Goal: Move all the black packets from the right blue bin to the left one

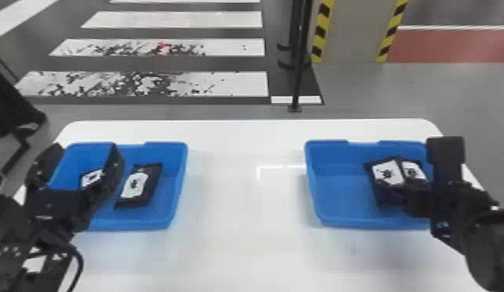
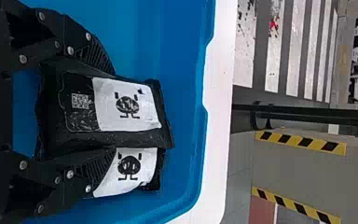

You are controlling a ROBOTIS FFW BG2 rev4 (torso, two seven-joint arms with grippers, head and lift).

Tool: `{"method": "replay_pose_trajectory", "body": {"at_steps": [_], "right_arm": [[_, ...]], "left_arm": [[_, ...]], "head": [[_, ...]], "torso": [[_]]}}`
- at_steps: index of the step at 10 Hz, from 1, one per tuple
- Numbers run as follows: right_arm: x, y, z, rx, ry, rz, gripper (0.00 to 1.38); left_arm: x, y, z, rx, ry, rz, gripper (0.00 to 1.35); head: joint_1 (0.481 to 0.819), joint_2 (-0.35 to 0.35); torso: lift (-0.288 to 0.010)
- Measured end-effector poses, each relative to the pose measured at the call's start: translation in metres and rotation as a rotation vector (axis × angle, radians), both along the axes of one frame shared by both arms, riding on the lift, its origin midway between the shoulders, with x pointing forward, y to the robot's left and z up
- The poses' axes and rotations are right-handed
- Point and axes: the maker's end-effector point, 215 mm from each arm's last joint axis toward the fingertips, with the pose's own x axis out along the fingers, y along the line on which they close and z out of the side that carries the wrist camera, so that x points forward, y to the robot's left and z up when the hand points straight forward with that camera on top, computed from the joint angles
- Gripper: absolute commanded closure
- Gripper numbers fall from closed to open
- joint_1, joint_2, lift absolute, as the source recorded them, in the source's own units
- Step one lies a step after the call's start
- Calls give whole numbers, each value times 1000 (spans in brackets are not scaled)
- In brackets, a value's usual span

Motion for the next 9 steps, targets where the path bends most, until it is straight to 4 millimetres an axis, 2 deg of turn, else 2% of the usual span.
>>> {"method": "replay_pose_trajectory", "body": {"at_steps": [1,3,6,7,9], "right_arm": [[-2,4,-3,10,13,4,894],[-7,11,-10,38,34,15,1174],[-5,21,-6,81,8,27,1191],[-3,25,-1,111,-22,35,1196],[-1,42,30,214,-130,69,1196]], "left_arm": [[0,0,0,-2,-1,0,159],[-1,0,-2,-14,1,1,159],[-1,-4,-5,-32,0,-3,160],[-1,-3,-4,-38,-5,-2,159],[-2,-5,-2,-64,-17,-7,160]], "head": [[695,24],[695,33],[695,40],[695,44],[695,62]], "torso": [[-168],[-168],[-168],[-168],[-168]]}}
